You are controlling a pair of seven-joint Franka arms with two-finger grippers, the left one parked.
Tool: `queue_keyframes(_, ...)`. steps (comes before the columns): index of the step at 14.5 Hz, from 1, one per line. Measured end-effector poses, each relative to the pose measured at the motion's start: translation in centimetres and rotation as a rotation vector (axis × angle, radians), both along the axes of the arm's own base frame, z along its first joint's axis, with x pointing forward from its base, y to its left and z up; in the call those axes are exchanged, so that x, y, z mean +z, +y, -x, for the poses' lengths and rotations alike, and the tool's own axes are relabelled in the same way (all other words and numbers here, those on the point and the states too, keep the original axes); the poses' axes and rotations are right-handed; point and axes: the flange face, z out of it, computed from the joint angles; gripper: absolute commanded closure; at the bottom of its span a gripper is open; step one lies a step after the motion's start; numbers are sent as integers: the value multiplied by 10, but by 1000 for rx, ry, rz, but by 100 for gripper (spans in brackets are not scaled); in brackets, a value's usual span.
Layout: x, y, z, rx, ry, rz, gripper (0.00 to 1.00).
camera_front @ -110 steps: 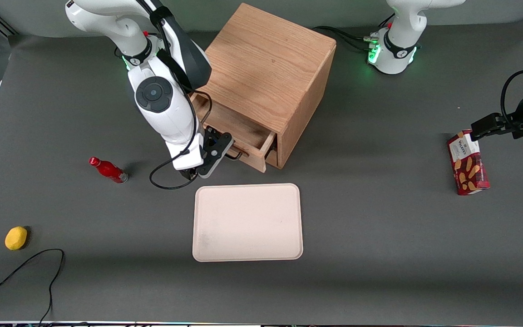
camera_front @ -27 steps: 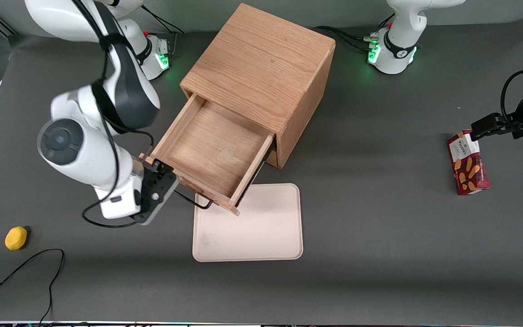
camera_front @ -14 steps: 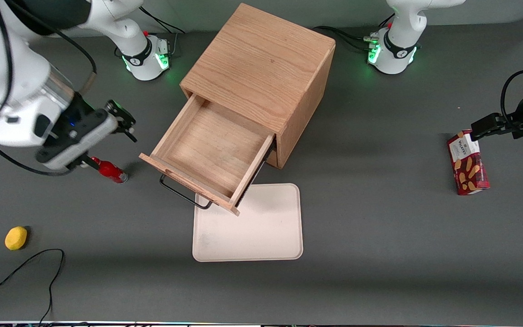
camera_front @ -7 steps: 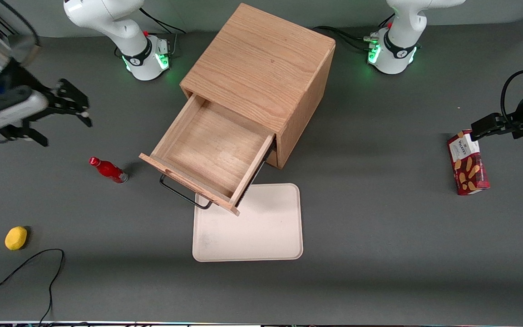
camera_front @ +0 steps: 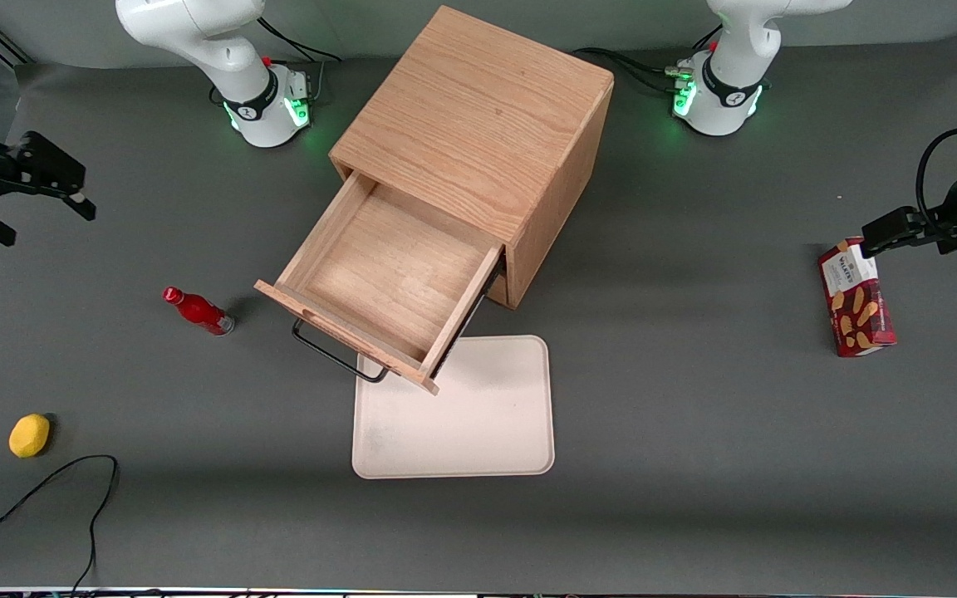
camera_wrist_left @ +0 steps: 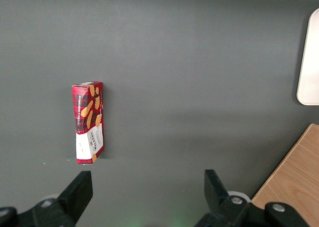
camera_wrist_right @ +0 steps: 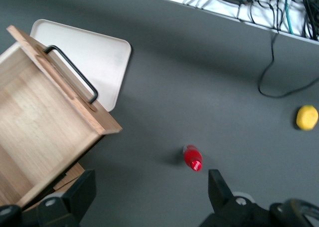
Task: Open upper drawer
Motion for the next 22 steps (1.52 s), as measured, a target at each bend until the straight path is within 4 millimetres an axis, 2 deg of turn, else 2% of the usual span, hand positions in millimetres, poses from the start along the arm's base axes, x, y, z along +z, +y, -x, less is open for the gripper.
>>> queue_keyframes(3, -10, -26, 3, -48, 21, -2, 0)
queue_keyframes(7, -20, -42, 0, -82, 33, 2, 0)
queue_keyframes(13, -34, -42, -10, -200, 51, 9, 0)
queue_keyframes(22, -43, -43, -14, -206, 57, 49, 0)
